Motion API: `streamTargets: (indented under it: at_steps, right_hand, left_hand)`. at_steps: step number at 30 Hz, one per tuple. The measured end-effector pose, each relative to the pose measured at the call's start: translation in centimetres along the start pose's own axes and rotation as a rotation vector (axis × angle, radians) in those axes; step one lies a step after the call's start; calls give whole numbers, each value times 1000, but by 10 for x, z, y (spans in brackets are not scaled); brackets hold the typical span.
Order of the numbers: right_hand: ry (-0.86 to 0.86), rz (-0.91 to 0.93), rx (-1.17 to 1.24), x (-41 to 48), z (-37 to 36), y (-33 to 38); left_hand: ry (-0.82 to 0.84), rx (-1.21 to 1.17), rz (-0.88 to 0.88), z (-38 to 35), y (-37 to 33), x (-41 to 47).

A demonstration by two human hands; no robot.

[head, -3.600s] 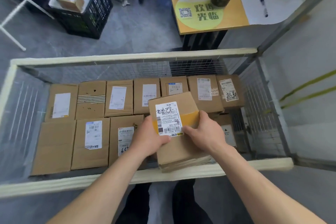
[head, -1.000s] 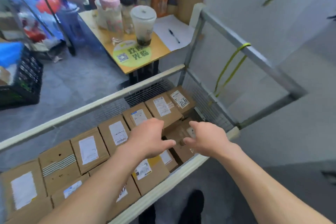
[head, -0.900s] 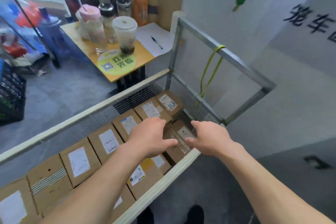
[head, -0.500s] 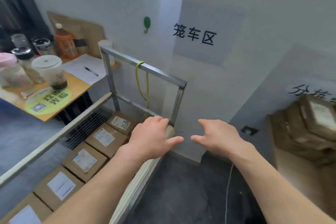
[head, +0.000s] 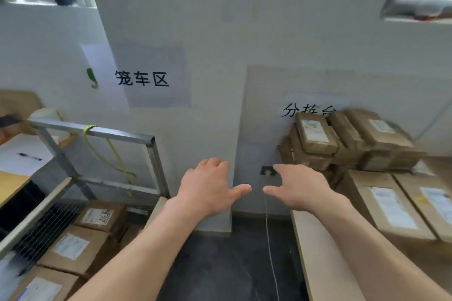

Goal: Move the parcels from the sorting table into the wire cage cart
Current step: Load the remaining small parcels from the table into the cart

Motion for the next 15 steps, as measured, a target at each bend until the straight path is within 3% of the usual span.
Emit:
streamTargets:
  at_steps: [15]
  right_hand:
    - [-56, -283, 101, -77, 9, -159]
  left_hand:
    - [94, 39, -333, -34, -189, 34]
Point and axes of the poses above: each hand's wrist, its own x-axis towards the middle knuckle, its own z-axis out of the back of the hand, y = z × x, the point moved 7 cm from there along x, towards the middle knuckle, and after that the axes turned 14 degrees about z, right-handed, at the moved point
